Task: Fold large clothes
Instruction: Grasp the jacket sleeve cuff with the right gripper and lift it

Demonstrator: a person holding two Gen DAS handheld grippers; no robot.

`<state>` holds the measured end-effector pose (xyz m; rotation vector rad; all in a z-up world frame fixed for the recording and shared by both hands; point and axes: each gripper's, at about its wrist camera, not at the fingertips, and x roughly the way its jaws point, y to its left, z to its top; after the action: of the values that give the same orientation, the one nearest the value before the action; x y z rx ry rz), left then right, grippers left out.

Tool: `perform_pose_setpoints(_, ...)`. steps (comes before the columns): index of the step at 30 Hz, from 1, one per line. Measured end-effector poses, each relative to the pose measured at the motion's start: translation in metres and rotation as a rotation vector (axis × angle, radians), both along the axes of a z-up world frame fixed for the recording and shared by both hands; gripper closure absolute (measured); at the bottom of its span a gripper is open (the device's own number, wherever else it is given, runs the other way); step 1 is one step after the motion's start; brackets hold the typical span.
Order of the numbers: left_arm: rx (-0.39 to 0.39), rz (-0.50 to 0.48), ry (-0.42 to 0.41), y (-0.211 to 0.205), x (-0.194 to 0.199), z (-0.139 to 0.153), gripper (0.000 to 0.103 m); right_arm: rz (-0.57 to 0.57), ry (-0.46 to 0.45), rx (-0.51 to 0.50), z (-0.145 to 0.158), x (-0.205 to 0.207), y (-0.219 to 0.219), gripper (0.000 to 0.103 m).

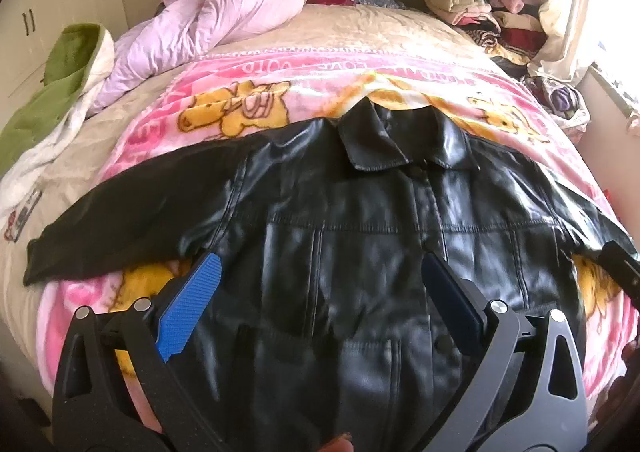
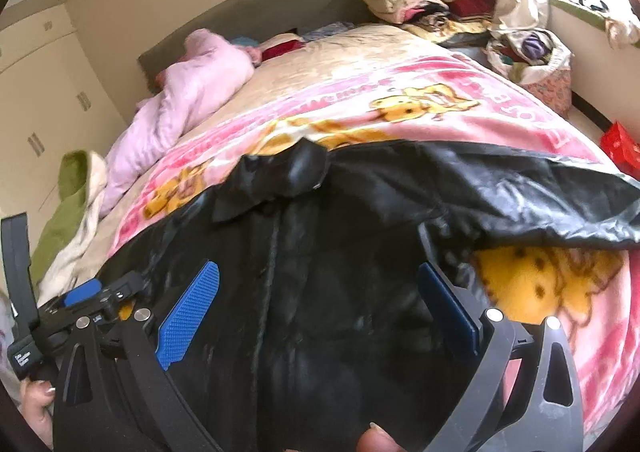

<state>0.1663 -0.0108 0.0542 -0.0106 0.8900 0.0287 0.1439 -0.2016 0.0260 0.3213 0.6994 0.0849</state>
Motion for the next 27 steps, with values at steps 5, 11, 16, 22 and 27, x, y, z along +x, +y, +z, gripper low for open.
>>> perform_pose_setpoints(5, 0.000, -0.009, 0.004, -0.012, 0.027, 0.000, 0.009, -0.113, 0.009, 0.037, 0.000, 0.020, -0.040, 0.004)
perform_pose_setpoints(11, -0.009, -0.027, 0.012, -0.032, 0.048, -0.008, 0.009, -0.278, 0.036, 0.055, -0.012, 0.032, -0.099, 0.004)
perform_pose_setpoints(16, -0.050, -0.054, 0.048, -0.050, 0.065, -0.025, 0.009, -0.419, 0.080, 0.082, -0.031, 0.029, -0.150, 0.004)
perform_pose_setpoints(22, -0.054, -0.063, 0.086, -0.065, 0.076, -0.049, 0.009, -0.643, 0.108, 0.146, -0.055, 0.013, -0.205, 0.004)
perform_pose_setpoints(27, -0.051, -0.074, 0.104, -0.074, 0.082, -0.067, 0.009, -0.858, 0.120, 0.213, -0.073, -0.014, -0.252, 0.004)
